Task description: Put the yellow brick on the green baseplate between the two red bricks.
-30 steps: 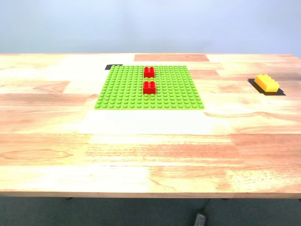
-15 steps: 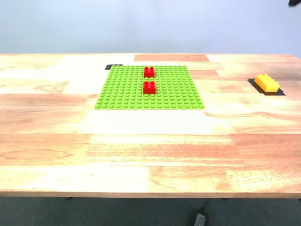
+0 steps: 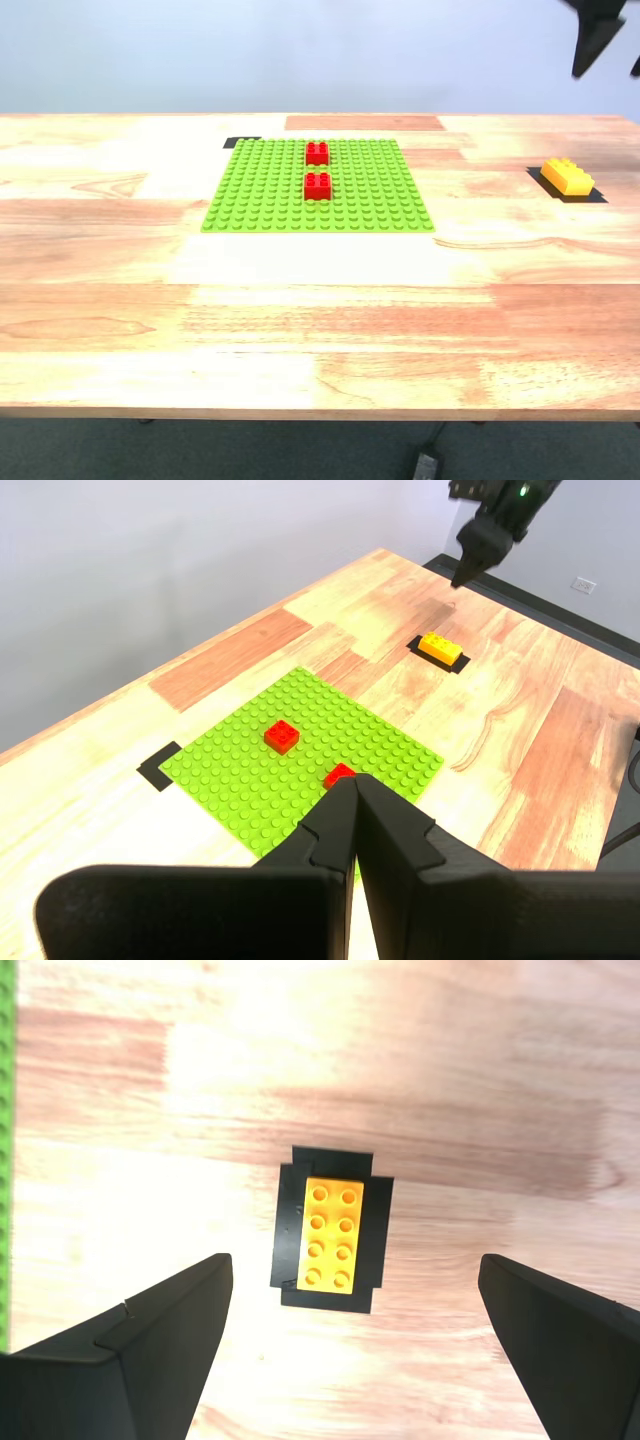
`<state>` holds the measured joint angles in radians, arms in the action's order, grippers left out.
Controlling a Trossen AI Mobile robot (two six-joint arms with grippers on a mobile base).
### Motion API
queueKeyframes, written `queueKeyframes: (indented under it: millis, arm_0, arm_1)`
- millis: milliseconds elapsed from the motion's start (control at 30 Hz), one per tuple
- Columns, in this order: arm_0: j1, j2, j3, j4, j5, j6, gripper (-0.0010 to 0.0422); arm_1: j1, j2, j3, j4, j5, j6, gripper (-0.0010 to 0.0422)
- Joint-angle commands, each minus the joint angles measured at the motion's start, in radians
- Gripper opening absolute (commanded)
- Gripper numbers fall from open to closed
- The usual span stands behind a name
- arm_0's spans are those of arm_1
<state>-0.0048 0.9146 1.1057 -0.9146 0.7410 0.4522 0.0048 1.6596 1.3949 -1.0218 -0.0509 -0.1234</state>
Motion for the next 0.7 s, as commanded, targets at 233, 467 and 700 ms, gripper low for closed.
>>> queueKeyframes:
  millis: [233,467,700]
  arm_0:
    - [0.000,0.000,-0.001,-0.004,0.000,0.000,0.0000]
    - [0.000,-0.001,-0.001,0.001,0.000,0.000,0.0000]
    - [0.000,-0.002,0.000,0.002,0.000,0.000,0.0000]
  arm_1:
    - [-0.006,-0.002,-0.250,0.224,0.002,-0.005,0.0315]
    - [-0.006,0.058,-0.332,0.328,0.001,-0.012,0.0315]
    - [0.001,0.120,-0.330,0.384,-0.003,-0.012,0.0315]
